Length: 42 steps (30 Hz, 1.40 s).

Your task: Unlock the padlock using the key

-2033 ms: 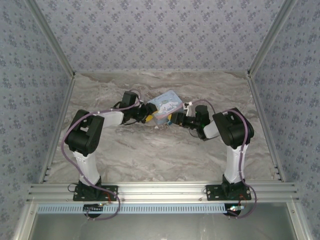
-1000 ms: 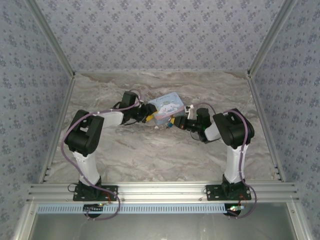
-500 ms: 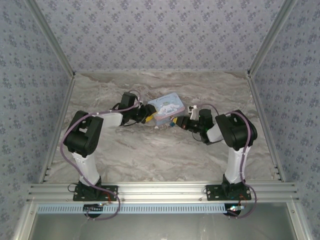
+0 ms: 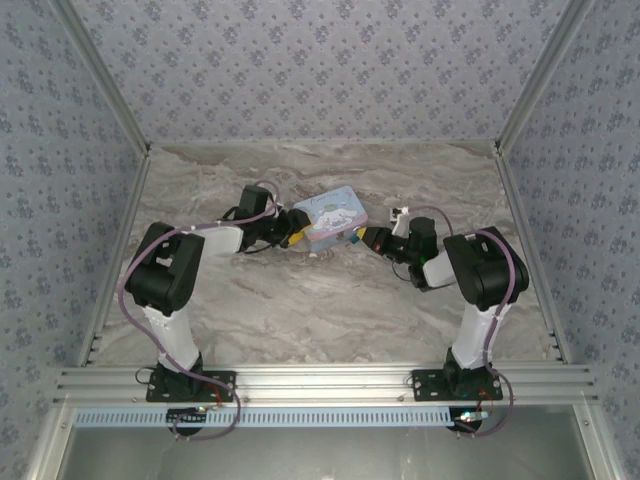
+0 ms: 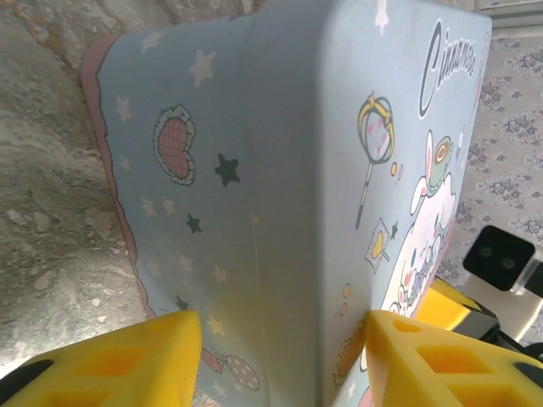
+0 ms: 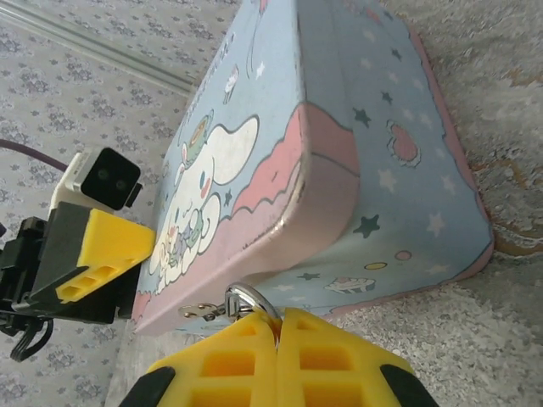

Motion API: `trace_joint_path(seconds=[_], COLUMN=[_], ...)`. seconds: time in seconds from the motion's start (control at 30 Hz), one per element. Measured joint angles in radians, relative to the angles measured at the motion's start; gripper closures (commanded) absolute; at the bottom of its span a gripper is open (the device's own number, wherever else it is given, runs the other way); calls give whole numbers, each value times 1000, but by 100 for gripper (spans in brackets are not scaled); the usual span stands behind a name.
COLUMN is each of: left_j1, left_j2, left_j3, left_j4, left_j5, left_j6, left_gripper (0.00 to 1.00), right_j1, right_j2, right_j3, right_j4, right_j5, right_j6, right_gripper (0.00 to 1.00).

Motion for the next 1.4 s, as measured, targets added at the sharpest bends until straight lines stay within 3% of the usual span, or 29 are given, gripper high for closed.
trace_joint_path(seconds=[0.47,0.63,0.87,1.13,1.4], left_j1=[57,71,78,97,145], left_j2=[-26,-80,-294,-525,-610], left_j3=[-30,-112,-158,-177,-230], left_j4=[6,96,156,162,144], left_j5=[-43,-111,-262,-424,-515], left_j6=[18,7,94,270,341], left_gripper=[33,24,1,0,1], right_j1=[35,70,101,115,133], right_j2=[-349,-388,-501,-604,-605], right_j3=[-29,-15,55,151,216], right_j4=[-436,-586,-847,-1191,-1474], right_j5=[81,114,158,282,347], right_j6=[-188,-243,-339,-398,-414], right_gripper=[100,100,100,100,100])
